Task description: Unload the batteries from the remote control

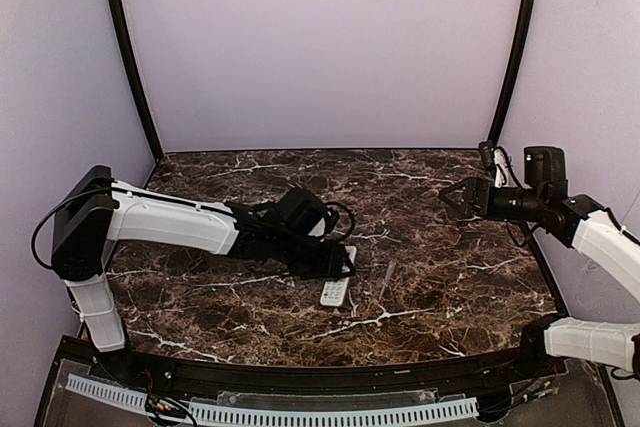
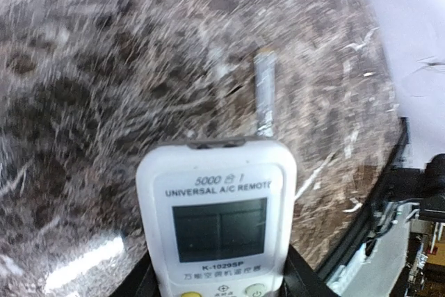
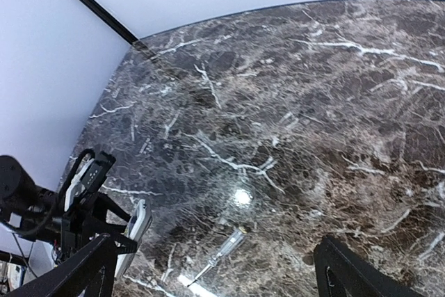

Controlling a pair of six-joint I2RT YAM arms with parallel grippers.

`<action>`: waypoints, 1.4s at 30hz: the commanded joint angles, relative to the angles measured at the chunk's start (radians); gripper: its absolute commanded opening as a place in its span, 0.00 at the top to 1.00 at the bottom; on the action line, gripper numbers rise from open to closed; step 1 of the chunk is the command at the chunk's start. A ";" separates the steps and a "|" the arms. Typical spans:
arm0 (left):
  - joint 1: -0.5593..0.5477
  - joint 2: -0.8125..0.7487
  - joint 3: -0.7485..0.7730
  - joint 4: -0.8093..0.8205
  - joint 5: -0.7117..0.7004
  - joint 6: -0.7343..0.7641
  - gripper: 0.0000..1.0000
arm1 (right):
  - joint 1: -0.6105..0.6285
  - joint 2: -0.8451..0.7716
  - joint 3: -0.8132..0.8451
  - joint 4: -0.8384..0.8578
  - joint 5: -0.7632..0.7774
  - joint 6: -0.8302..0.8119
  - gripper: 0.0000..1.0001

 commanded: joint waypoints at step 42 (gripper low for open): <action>0.146 -0.213 -0.043 1.043 0.469 0.092 1.00 | 0.492 0.280 0.046 0.913 -0.296 0.205 0.01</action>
